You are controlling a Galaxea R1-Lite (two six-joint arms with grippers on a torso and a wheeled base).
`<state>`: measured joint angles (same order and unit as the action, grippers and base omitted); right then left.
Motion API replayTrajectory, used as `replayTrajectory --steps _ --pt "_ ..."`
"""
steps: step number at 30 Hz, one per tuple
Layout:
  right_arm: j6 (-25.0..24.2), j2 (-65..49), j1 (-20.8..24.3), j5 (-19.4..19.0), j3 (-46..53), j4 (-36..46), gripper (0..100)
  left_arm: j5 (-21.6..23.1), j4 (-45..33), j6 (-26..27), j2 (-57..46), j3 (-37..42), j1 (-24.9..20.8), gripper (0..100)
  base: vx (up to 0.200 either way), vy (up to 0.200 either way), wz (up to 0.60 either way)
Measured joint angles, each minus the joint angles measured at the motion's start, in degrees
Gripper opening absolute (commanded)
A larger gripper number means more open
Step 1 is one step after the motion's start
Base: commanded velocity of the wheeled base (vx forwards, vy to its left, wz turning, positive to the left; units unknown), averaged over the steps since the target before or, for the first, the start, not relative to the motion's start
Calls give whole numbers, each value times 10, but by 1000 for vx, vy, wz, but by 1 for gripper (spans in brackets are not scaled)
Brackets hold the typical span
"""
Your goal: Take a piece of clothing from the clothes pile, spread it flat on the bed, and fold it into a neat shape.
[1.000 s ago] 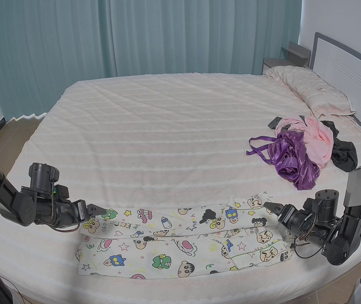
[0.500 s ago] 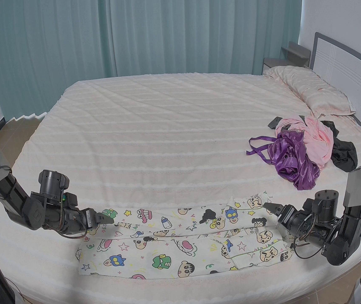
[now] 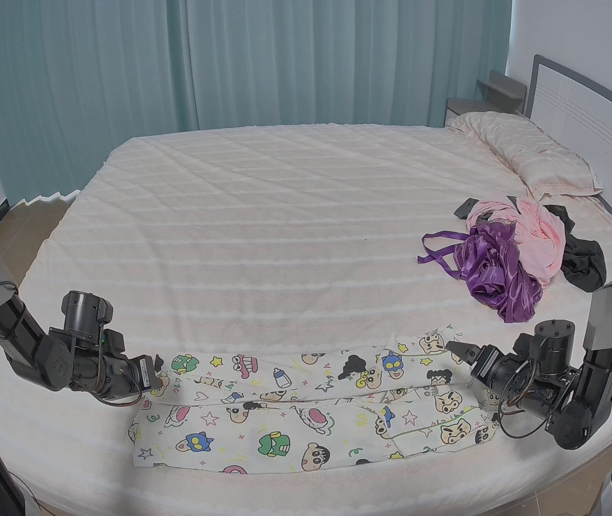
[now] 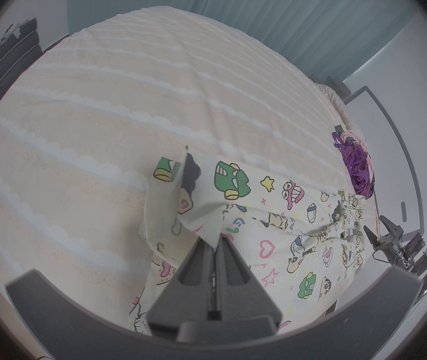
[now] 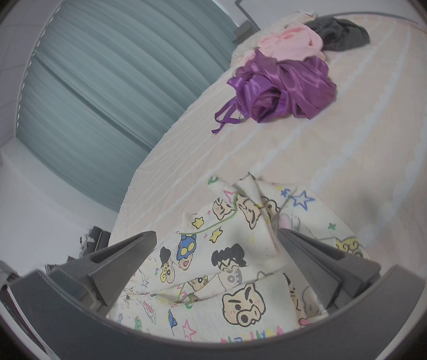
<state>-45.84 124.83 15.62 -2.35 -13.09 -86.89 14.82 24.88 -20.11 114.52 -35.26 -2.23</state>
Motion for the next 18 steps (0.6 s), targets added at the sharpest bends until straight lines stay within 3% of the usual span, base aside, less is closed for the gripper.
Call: replayTrajectory --steps 6,14,18 --pt "31 -20 5 2 -27 33 100 1 2 0 -10 2 10 0 0 0 0" --pt "38 -40 21 2 -122 199 100 5 8 -1 -26 -4 17 0 0 0 0" --pt "76 -27 24 2 -186 270 100 5 39 -2 -31 -9 19 0 0 0 0"
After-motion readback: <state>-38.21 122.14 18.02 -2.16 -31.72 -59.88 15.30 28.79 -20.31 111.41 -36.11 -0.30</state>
